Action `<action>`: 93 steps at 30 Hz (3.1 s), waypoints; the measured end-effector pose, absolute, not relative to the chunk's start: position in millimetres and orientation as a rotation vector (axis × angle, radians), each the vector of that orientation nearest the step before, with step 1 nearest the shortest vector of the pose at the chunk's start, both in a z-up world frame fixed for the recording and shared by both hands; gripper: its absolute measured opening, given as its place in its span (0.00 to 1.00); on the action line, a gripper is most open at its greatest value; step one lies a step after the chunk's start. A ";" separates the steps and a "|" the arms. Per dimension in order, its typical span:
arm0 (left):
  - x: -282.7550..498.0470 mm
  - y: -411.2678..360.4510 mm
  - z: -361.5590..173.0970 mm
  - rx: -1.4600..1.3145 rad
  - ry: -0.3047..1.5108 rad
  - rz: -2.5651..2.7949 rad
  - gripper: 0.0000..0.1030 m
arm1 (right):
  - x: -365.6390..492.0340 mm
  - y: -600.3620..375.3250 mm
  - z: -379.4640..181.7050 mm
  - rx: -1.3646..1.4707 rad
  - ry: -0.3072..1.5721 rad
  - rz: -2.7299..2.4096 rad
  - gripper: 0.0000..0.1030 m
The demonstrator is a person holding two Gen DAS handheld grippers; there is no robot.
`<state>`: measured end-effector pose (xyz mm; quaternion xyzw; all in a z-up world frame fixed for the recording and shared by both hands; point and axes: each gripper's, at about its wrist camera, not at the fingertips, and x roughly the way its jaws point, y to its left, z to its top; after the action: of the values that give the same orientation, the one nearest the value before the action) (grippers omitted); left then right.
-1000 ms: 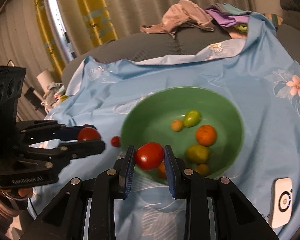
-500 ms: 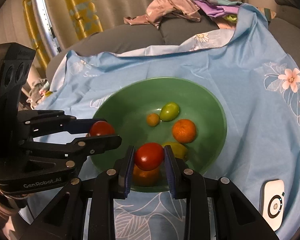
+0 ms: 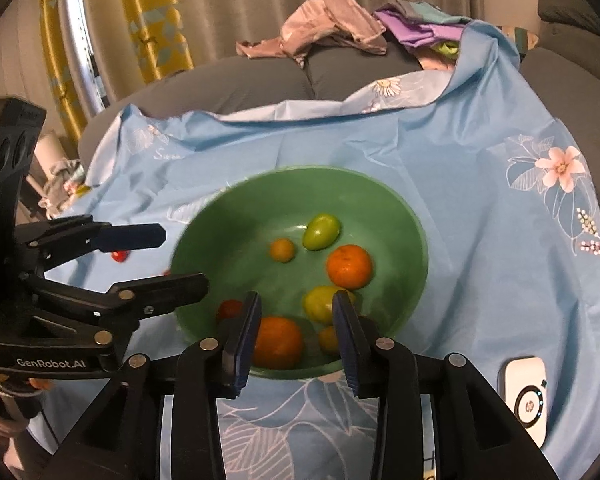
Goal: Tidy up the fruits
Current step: 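Grasp a cherry tomato with the right tool while the left tool grasps another, then carry both tomatoes over the green bowl and open both tools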
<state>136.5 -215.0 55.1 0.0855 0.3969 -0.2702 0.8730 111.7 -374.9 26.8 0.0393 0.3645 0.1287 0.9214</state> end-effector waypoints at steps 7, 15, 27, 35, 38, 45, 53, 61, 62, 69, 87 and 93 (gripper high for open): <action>106.4 -164.3 53.0 0.110 0.848 -0.494 0.77 | 86.1 -358.7 43.5 0.090 0.694 0.339 0.36; 68.7 -97.8 38.3 0.012 0.888 -0.375 0.78 | 59.9 -309.3 42.0 0.035 0.703 0.464 0.37; 36.7 -34.1 7.7 -0.105 0.960 -0.268 0.78 | 51.6 -248.2 17.4 0.003 0.817 0.594 0.37; 45.1 -18.5 4.2 -0.145 0.950 -0.269 0.78 | 72.3 -227.2 1.3 -0.037 0.870 0.588 0.37; 56.4 -14.9 6.3 -0.143 0.937 -0.272 0.78 | 89.2 -219.9 -3.6 -0.055 0.883 0.577 0.37; 99.2 -10.3 4.1 -0.117 0.936 -0.287 0.78 | 138.0 -191.0 -10.4 -0.174 0.877 0.515 0.37; 147.7 -9.3 -1.1 -0.129 0.947 -0.298 0.78 | 184.6 -165.7 -35.0 -0.349 0.921 0.374 0.37; 182.0 -16.1 -13.0 -0.132 1.008 -0.274 0.77 | 198.6 -163.2 -45.8 -0.379 0.962 0.374 0.36; 185.8 -17.1 -14.7 -0.127 1.015 -0.267 0.77 | 198.4 -164.0 -44.2 -0.371 0.962 0.385 0.33; 210.7 -18.0 -33.7 -0.117 1.061 -0.197 0.62 | 184.2 -177.6 -40.8 -0.274 0.962 0.470 0.27; 216.5 -26.8 -42.6 0.009 0.983 -0.125 0.27 | 156.7 -192.5 -21.3 -0.123 0.890 0.598 0.27; 198.6 -41.9 -19.8 0.006 0.960 -0.180 0.27 | 149.9 -204.2 -1.8 -0.078 0.840 0.597 0.27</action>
<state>198.6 -41.9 -19.8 0.0027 0.4611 -0.0865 0.8831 149.9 -204.2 -1.8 -0.0371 0.4017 0.2856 0.8693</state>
